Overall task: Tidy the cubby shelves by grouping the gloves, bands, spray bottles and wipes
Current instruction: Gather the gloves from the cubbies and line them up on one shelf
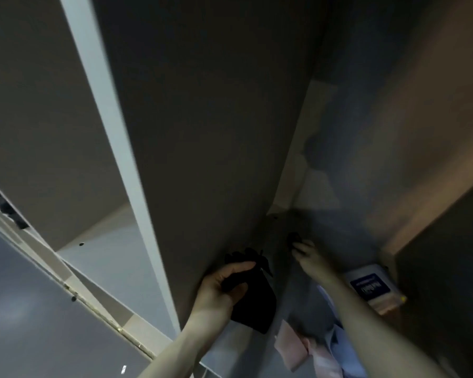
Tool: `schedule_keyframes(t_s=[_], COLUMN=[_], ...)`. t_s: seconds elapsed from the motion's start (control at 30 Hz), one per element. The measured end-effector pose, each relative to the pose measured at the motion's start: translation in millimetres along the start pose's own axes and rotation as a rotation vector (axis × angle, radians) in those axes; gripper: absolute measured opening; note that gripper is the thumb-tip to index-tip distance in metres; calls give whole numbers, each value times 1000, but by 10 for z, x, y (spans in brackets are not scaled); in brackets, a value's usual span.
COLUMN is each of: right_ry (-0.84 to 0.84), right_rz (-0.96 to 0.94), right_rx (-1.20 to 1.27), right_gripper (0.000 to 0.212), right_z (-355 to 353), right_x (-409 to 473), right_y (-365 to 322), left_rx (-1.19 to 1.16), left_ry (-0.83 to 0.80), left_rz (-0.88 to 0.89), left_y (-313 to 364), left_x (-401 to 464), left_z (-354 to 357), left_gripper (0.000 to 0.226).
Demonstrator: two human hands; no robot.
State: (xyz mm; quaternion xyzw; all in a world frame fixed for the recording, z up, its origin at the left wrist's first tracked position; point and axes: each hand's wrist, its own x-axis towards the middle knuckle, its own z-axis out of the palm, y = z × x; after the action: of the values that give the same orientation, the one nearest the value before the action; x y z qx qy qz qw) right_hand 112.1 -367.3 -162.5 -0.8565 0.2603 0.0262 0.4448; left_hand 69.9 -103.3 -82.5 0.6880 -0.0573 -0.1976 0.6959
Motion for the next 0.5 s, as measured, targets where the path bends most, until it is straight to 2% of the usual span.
schedule_keyframes(t_s=[0.07,0.2,0.3,0.43,0.5], right_ry=[20,80,72,71,49], right_rz=[-4,-177,-285,-337,-353], right_rx=[489,931,1008,885,831], right_gripper=[29,27,35,56,52], right_z=[-101,-245,-228,-207,-222], right_x=[-299,-982,-1416,-1795,-1929], right_y=[-203,-510,-711,-839,-859], left_rx=[-11,-41,-144,-192,-218], left_ry=[6,25,-23,-116,-106], left_rz=[-14,37,51,126,158], left_y=[28,149,288,410,457], left_x=[27,56,-12,-146,-209], left_z=[22,128,232,323,333], left_gripper=[40,26,22,36,25])
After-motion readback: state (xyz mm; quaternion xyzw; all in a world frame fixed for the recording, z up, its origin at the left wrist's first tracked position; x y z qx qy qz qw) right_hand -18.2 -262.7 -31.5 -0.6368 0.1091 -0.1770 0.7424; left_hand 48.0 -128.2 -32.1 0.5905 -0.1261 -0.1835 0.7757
